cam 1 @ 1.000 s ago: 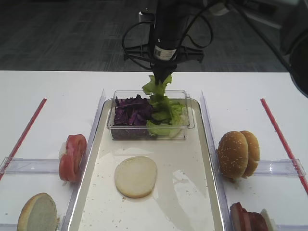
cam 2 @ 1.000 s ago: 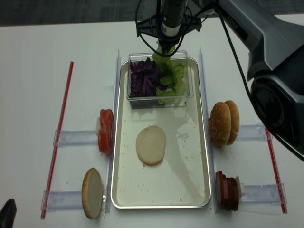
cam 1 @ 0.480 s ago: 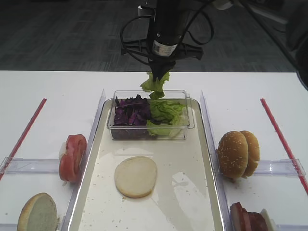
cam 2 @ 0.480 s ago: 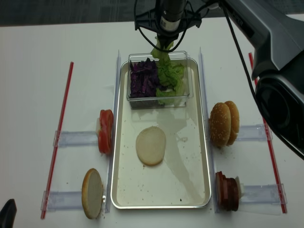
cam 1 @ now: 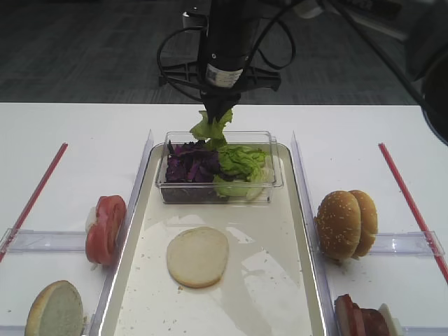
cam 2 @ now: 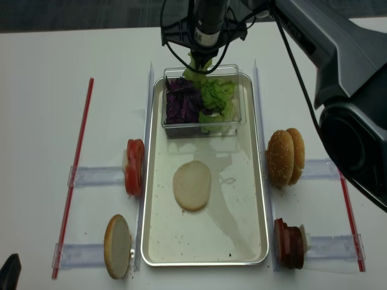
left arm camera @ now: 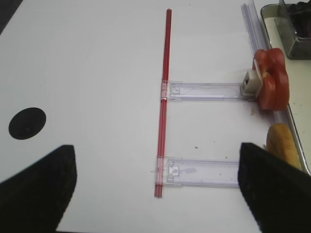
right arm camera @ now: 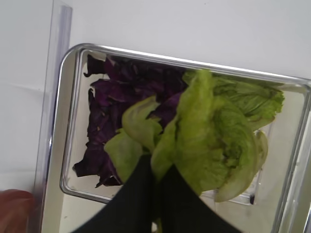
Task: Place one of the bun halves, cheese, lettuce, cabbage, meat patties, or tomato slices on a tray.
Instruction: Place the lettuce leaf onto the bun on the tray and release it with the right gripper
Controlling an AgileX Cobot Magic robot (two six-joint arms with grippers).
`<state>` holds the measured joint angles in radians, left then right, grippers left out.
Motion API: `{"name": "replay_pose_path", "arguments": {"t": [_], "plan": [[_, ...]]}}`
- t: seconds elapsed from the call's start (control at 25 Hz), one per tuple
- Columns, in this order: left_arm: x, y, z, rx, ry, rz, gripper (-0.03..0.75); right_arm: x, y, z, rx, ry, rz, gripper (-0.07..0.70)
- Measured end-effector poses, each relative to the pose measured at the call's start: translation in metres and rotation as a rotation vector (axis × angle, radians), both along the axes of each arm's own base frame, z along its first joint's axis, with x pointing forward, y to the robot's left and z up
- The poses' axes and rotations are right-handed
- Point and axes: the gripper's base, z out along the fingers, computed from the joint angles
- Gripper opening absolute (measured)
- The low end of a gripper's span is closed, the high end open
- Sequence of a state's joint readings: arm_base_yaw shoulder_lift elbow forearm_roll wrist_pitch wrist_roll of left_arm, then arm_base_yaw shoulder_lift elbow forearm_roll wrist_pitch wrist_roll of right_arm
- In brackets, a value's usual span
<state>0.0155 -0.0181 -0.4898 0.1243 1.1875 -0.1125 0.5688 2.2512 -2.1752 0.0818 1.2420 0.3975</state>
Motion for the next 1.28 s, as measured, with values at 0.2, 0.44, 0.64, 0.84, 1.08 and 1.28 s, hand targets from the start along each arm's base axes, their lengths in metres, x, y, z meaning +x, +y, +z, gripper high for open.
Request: {"name": "replay_pose_path", "arguments": {"t": [0.2,0.44,0.64,0.84,1.08,1.28], "plan": [[0.0,0.0,0.0,0.0,0.0,0.0,0.618,-0.007,0.006,0.009,0.004,-0.019,0.017,0.055],[0.0,0.0,0.0,0.0,0.0,0.0,0.618,-0.022,0.007,0.016,-0.02,-0.019,0.036,0.055],[0.0,0.0,0.0,0.0,0.0,0.0,0.618,-0.037,0.008,0.008,-0.07,0.006,0.061,0.055],[0.0,0.0,0.0,0.0,0.0,0.0,0.618,-0.051,0.014,0.021,-0.055,-0.005,0.088,0.055],[0.0,0.0,0.0,0.0,0.0,0.0,0.618,-0.075,0.023,0.016,-0.08,0.029,0.129,0.055],[0.0,0.0,0.0,0.0,0.0,0.0,0.618,-0.1,0.027,0.016,-0.105,0.05,0.155,0.055]]}}
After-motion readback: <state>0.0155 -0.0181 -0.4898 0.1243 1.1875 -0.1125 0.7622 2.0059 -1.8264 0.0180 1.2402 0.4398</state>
